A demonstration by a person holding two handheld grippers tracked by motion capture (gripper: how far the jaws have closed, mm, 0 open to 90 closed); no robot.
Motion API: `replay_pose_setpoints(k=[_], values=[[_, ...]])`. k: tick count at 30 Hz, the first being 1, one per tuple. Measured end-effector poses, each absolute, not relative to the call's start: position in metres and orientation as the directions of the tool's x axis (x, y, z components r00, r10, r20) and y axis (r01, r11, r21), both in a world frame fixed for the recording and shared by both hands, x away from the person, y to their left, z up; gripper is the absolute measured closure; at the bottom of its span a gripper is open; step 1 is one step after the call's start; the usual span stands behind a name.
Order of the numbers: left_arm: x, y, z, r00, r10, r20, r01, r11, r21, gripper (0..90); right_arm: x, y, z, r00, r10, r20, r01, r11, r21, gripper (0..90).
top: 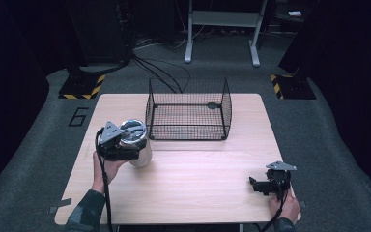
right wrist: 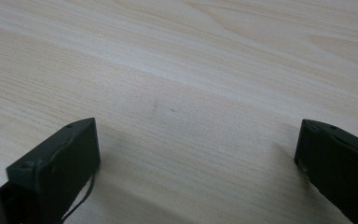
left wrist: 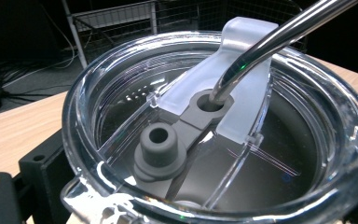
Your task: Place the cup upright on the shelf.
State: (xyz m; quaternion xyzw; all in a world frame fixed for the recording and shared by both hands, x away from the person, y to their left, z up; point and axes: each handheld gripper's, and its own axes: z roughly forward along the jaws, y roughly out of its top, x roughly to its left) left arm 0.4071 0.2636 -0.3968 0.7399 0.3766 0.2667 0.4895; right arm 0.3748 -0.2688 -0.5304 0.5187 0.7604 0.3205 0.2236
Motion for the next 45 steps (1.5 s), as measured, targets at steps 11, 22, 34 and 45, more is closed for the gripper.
replay_pose_setpoints(k=[11, 22, 34, 45], values=[[0.414, 0.244, -0.389, 0.613, 0.79, 0.032, 0.28, -0.255, 0.925, 3.9, 0.375, -0.269, -0.53, -0.362, 0.932, -0.007, 0.646, 0.256, 0.719, 0.0], [0.422, 0.227, -0.378, 0.639, 0.768, 0.029, 0.267, -0.258, 0.929, 3.9, 0.375, -0.269, -0.53, -0.362, 0.932, -0.008, 0.646, 0.257, 0.719, 0.0], [0.429, 0.219, -0.369, 0.652, 0.758, 0.009, 0.269, -0.243, 0.932, 3.9, 0.375, -0.269, -0.53, -0.362, 0.932, -0.007, 0.646, 0.256, 0.719, 0.0], [0.439, 0.209, -0.356, 0.667, 0.745, 0.012, 0.261, -0.248, 0.933, 3.9, 0.375, -0.269, -0.53, -0.362, 0.932, -0.007, 0.646, 0.256, 0.719, 0.0]])
